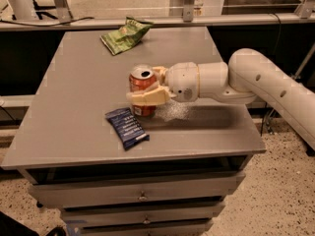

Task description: Move coke can near rxbar blueberry

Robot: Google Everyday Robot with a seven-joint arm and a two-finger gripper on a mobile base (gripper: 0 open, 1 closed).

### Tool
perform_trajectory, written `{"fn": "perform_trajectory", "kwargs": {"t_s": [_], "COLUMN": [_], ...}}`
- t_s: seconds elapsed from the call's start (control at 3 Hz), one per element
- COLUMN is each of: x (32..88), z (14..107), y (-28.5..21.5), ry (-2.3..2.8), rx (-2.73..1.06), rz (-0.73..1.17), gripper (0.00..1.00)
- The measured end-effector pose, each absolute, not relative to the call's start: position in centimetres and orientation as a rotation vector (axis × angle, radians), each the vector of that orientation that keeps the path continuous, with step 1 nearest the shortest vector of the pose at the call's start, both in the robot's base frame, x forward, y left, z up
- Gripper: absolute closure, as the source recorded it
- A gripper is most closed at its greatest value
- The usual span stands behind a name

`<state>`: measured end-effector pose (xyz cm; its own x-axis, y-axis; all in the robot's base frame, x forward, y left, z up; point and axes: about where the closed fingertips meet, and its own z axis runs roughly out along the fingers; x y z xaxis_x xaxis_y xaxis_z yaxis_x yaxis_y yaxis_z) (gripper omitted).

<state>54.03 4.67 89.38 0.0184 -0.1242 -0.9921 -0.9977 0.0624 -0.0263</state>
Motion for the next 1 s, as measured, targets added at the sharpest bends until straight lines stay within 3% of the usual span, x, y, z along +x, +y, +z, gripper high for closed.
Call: {"fn": "perform_trajectory", "kwargs": {"t_s": [0.67,1.0], "x": [53.11,52.75], "z": [89.6,90.0], "y": [4.76,4.72], "ry": [1.3,1.293], "rx": [-1.283,-1.296], "rz": [1.114,1.119], "gripper": [0.11,0.0]}}
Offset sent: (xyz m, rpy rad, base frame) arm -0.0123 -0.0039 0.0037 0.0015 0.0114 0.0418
